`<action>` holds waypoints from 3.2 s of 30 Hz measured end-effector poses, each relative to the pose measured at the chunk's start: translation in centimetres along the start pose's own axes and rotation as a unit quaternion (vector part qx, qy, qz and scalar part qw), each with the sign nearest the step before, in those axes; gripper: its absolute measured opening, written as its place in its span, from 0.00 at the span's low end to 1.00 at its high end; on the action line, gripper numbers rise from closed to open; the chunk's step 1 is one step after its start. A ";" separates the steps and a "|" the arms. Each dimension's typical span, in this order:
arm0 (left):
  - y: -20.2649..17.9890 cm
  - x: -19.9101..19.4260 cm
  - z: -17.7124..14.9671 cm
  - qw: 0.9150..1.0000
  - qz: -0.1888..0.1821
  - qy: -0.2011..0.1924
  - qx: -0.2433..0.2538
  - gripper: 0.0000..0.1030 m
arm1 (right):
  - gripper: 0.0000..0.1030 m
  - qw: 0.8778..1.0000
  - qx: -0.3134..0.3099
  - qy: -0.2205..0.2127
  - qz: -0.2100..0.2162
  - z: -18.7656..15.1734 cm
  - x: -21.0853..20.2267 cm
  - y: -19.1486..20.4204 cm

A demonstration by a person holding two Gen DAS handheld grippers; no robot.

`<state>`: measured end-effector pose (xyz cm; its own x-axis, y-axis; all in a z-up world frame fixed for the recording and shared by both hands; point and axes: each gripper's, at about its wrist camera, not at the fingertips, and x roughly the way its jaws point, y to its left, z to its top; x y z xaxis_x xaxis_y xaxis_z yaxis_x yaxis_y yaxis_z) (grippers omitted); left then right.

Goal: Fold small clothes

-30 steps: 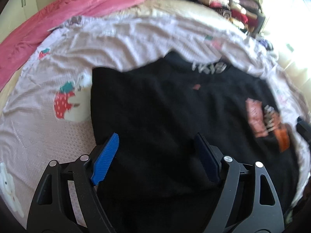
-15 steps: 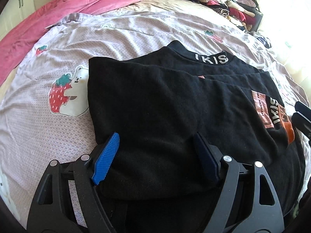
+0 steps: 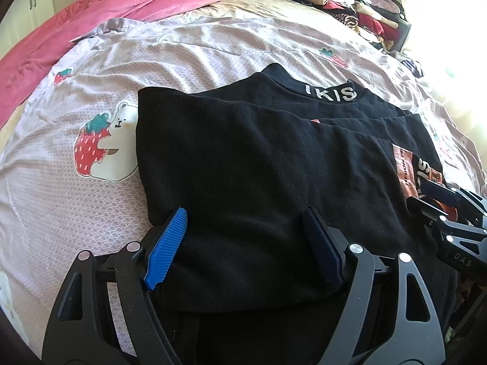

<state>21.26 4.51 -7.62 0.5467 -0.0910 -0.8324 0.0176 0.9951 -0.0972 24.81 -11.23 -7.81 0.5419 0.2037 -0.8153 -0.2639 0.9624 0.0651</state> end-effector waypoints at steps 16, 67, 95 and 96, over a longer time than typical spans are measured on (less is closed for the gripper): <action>-0.2 -0.5 -0.2 1.000 0.002 -0.003 -0.002 0.69 | 0.67 1.000 0.009 -0.020 0.001 -1.0 -2.8 0.1; -0.2 -8.2 -2.2 0.999 -0.001 -0.041 -0.020 0.91 | 0.95 0.995 0.014 -0.098 -0.009 -2.1 -11.1 1.2; 1.9 -13.6 -3.8 0.996 -0.004 -0.081 -0.031 0.91 | 0.95 0.987 0.041 -0.150 -0.028 -5.0 -18.3 -2.1; 2.0 -13.7 -3.9 0.996 -0.002 -0.081 -0.031 0.91 | 0.95 0.987 0.043 -0.153 -0.029 -5.3 -18.7 -2.4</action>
<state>10.49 7.62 1.48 0.6751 -0.0831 -0.7330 -0.0282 0.9900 -0.1382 11.07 -18.29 4.27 0.7727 0.1796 -0.6088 -0.1635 0.9831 0.0825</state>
